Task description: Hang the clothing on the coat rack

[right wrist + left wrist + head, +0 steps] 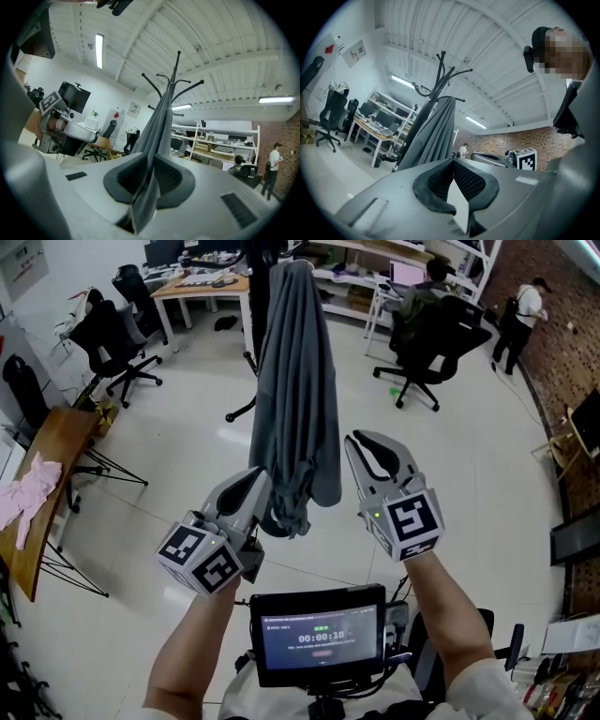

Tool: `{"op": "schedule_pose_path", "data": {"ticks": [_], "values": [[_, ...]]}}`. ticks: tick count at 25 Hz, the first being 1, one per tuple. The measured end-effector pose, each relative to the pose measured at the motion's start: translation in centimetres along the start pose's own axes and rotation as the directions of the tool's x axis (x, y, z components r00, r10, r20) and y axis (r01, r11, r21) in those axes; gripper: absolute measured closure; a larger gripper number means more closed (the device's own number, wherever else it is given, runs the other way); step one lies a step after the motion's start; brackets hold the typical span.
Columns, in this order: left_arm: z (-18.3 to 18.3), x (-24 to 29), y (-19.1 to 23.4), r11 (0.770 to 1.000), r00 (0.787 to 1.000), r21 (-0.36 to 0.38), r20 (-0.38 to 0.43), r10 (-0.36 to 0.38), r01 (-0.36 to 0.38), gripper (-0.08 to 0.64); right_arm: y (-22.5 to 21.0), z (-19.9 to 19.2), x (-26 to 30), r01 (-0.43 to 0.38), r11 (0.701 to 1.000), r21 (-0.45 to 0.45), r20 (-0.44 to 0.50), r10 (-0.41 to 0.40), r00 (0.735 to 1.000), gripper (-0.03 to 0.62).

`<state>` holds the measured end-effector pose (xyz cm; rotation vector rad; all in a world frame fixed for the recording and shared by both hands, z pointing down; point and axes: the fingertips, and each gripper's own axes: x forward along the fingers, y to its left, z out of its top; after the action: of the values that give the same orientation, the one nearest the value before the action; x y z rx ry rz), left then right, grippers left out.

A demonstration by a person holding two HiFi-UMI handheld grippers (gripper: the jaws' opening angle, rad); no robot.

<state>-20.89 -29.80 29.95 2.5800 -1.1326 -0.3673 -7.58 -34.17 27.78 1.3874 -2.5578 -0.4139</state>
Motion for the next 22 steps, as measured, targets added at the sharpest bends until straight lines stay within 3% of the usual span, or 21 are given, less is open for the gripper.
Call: {"op": "schedule_pose_path", "data": {"ticks": [7, 22], "values": [[-1.1, -0.2, -1.3, 0.999, 0.999, -0.017, 0.002, 0.047, -0.047, 0.558, 0.4, -1.4, -1.1, -0.057, 0.997, 0.048, -0.01, 0.057, 0.998, 0.534], [-5.0, -0.7, -8.6, 0.99, 0.991, -0.031, -0.026, 0.134, -0.134, 0.558, -0.5, -2.0, -7.8, -0.187, 0.972, 0.141, 0.044, 0.182, 0.982, 0.535]]}}
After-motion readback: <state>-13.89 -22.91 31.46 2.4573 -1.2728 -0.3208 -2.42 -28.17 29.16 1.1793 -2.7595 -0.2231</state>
